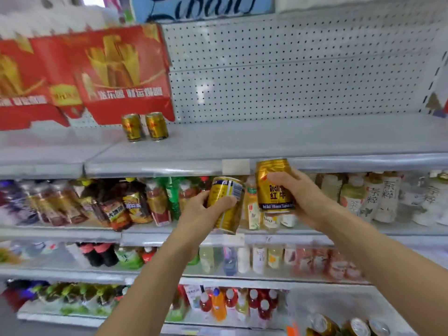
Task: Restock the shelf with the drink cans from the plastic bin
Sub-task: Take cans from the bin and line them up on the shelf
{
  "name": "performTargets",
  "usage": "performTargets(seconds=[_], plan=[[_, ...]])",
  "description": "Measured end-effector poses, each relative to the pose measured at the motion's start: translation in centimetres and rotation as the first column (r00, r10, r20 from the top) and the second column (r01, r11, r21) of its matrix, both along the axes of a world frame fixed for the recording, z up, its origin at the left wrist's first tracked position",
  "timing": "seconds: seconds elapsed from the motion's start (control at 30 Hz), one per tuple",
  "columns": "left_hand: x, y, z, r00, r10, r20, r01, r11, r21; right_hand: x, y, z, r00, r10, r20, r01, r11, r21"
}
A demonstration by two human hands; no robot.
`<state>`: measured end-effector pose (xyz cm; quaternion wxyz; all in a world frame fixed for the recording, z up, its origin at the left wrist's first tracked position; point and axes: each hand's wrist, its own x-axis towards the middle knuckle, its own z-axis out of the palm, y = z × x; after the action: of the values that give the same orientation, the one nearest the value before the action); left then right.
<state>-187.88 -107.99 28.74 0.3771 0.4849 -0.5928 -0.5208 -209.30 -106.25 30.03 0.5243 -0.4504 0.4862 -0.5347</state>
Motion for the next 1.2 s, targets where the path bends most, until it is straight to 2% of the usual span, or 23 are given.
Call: performTargets(seconds=[0.13, 0.3, 0.43, 0.6, 0.8, 0.97, 1.2], plan=[[4.1, -4.2, 2.2, 0.999, 0.036, -0.007, -0.036, 0.999, -0.025, 3.9, -4.5, 2.9, 0.996, -0.063, -0.062, 0.058, 0.995, -0.083], [9.6, -10.4, 4.3, 0.996, 0.092, 0.013, -0.091, 0.995, -0.043, 9.2, -10.9, 5.9, 0.954, -0.175, -0.245, 0.150, 0.982, -0.116], [13.9, -15.5, 5.7, 0.983, 0.154, -0.099, -0.152, 0.988, 0.024, 12.9, -16.8, 7.6, 0.934, -0.178, -0.309, 0.137, 0.979, -0.151], [18.1, -20.4, 7.0, 0.950, 0.156, -0.271, -0.132, 0.986, 0.106, 15.9, -23.9, 8.1, 0.906, -0.207, -0.368, 0.157, 0.974, -0.161], [20.0, -24.9, 7.1, 0.898, 0.201, -0.391, -0.130, 0.971, 0.201, 17.5, -30.9, 7.6, 0.866, -0.204, -0.457, 0.156, 0.978, -0.140], [20.2, -27.3, 6.9, 0.871, 0.205, -0.447, -0.106, 0.966, 0.236, 17.4, -34.9, 6.5, 0.867, -0.165, -0.470, 0.131, 0.986, -0.104], [20.0, -28.9, 7.0, 0.867, 0.198, -0.457, -0.091, 0.965, 0.246, 17.1, -37.5, 5.5, 0.873, -0.145, -0.465, 0.110, 0.989, -0.101]])
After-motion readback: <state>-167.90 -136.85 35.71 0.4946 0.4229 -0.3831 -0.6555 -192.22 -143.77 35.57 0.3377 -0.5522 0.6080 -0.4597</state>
